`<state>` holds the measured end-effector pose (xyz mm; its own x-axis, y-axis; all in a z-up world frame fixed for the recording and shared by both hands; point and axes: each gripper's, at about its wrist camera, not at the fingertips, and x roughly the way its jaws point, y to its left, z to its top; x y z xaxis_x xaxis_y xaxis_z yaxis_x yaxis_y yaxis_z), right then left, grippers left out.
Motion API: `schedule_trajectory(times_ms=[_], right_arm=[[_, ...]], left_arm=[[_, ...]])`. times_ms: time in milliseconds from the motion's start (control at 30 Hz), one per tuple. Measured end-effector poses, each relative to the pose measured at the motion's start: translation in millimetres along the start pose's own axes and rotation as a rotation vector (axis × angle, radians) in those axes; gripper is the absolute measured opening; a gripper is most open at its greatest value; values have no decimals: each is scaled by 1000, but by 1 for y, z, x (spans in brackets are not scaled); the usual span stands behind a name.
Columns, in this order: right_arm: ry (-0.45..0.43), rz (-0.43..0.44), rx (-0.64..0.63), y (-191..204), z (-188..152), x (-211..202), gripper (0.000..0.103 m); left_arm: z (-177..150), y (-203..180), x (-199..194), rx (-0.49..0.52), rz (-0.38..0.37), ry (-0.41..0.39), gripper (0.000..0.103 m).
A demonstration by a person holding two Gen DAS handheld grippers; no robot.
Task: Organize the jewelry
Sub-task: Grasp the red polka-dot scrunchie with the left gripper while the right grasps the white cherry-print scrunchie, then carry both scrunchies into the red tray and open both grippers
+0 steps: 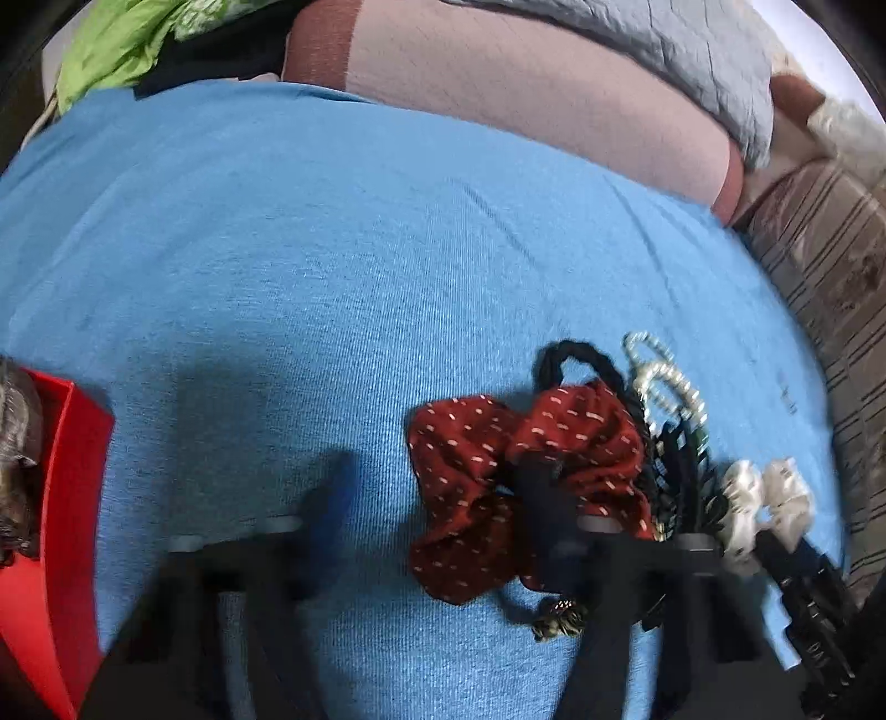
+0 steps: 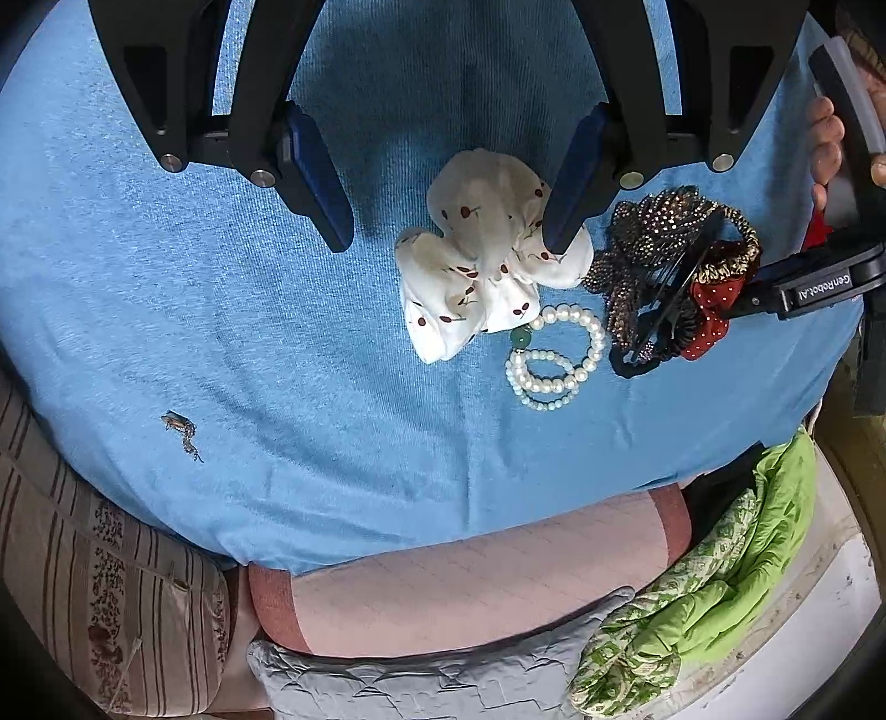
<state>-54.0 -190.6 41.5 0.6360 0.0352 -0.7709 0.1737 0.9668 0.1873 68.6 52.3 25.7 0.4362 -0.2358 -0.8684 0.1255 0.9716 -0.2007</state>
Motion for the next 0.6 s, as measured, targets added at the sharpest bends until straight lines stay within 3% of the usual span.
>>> schedule_trajectory(times_ms=[33, 67, 133, 167, 500, 600], right_arm=[[-1, 2, 4, 0, 0, 0, 65], [1, 10, 9, -1, 0, 1, 58], [17, 14, 9, 0, -1, 3, 27], [22, 17, 9, 0, -1, 3, 22], [-10, 43, 30, 1, -5, -30, 16], [-24, 53, 27, 4, -9, -43, 15]], left_arm=[[0, -2, 0, 9, -14, 12, 10], [0, -3, 1, 5, -39, 42, 5], [-2, -4, -5, 2, -31, 31, 5], [-3, -6, -11, 7, -28, 24, 5], [-30, 0, -80, -45, -84, -45, 5], [-42, -3, -99, -41, -66, -76, 5]])
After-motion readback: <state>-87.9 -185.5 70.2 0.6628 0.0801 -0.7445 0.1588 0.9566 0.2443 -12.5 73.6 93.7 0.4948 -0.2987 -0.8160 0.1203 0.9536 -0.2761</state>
